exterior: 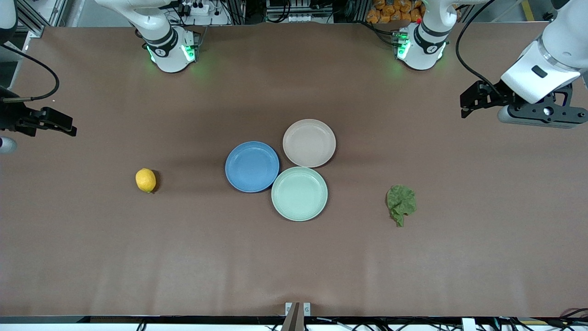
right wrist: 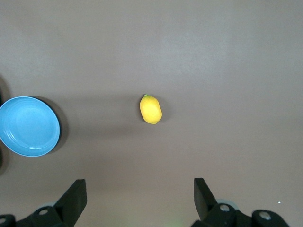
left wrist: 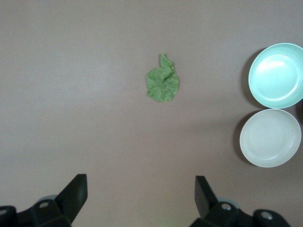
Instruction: Place lemon and lettuce in plates
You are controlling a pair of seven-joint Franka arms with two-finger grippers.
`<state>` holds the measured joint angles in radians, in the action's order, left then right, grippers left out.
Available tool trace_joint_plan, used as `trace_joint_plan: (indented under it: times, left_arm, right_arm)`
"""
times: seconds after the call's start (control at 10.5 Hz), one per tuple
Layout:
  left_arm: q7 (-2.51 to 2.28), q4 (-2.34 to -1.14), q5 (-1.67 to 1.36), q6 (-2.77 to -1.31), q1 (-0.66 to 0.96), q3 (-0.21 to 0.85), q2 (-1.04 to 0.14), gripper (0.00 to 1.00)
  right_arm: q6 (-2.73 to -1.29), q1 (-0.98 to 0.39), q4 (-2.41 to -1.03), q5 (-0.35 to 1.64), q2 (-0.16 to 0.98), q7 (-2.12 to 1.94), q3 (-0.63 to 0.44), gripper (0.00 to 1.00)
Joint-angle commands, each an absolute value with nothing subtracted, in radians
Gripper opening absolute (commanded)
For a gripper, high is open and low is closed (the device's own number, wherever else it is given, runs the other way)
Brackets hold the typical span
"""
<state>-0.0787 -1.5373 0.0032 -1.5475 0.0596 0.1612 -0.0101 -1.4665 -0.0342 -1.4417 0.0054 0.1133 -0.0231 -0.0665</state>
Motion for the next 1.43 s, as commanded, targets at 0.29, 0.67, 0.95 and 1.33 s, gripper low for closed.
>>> trace_joint_plan:
  times: [0.29,0.67,0.95,1.33]
  left_arm:
    - [-0.057,-1.519,-0.003,-1.549,0.06,0.167,-0.015,1.0]
    - [-0.066,-1.52,0.002,-1.549,0.058,0.166,-0.015,1.0]
    - [-0.071,-1.522,0.004,-1.549,0.055,0.166,-0.012,1.0]
    - [-0.071,-1.522,0.003,-1.549,0.048,0.166,-0.017,1.0]
  right_arm:
    - [-1.459,-0.028,-1.454,0.017,0.1,-0.011,-0.064,1.0]
    - [-1.459,-0.028,-1.454,0.017,0.1,-0.011,-0.064,1.0]
    - [-1.459,-0.028,-1.456,0.017,0.1,-0.02,-0.064,1.0]
    - [-1.456,-0.026,-1.456,0.018,0.1,-0.02,-0.064,1.0]
